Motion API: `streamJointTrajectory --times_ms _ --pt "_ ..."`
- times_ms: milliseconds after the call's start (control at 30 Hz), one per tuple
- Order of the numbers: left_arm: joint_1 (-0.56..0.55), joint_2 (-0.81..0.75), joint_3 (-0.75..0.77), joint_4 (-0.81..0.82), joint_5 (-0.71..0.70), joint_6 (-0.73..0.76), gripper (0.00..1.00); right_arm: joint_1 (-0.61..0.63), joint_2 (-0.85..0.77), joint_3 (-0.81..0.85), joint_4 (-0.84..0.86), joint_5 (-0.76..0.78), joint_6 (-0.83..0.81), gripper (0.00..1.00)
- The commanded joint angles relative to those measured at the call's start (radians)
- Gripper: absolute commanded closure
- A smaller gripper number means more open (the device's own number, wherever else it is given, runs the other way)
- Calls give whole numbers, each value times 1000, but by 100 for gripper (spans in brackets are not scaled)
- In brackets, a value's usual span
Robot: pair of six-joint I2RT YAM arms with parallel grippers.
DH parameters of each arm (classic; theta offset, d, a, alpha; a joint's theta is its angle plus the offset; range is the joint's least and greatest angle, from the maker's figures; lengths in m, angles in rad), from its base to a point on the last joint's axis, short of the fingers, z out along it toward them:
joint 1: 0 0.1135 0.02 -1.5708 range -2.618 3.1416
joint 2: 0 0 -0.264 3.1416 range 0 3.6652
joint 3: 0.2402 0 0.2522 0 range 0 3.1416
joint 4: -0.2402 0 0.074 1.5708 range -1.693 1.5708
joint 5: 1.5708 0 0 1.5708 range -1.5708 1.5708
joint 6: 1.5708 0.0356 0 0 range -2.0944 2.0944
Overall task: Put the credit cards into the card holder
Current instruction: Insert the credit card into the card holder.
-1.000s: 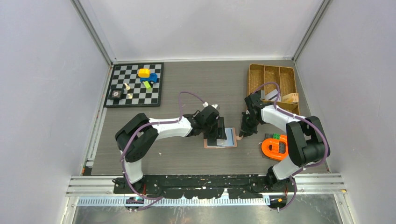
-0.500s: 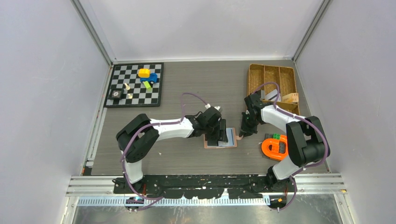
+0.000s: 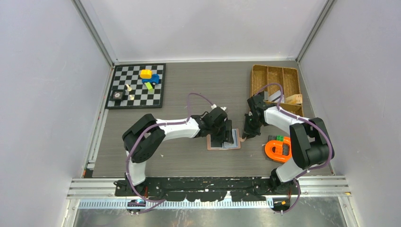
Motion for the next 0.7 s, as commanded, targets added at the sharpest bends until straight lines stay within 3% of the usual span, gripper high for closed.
streamJointTrajectory --times_ms 0,100,133,233,300,500,667 --pt "-8 13 47 18 23 12 44 19 18 -4 6 22 3 100" --pt "-8 -10 45 2 13 33 40 19 -2 4 -10 32 11 98" --pt "-7 -25 41 -4 6 43 38 19 -15 9 -19 33 14 93" --pt "-5 -80 23 -19 -13 75 28 19 -63 29 -49 43 15 59" --pt "1 -121 12 -43 -26 95 26 20 -92 43 -74 50 14 51" --pt "55 -233 -72 -97 -61 120 23 50 -183 75 -122 74 27 47" --pt "115 -272 -149 -96 -61 125 24 98 -218 60 -70 -8 72 58"
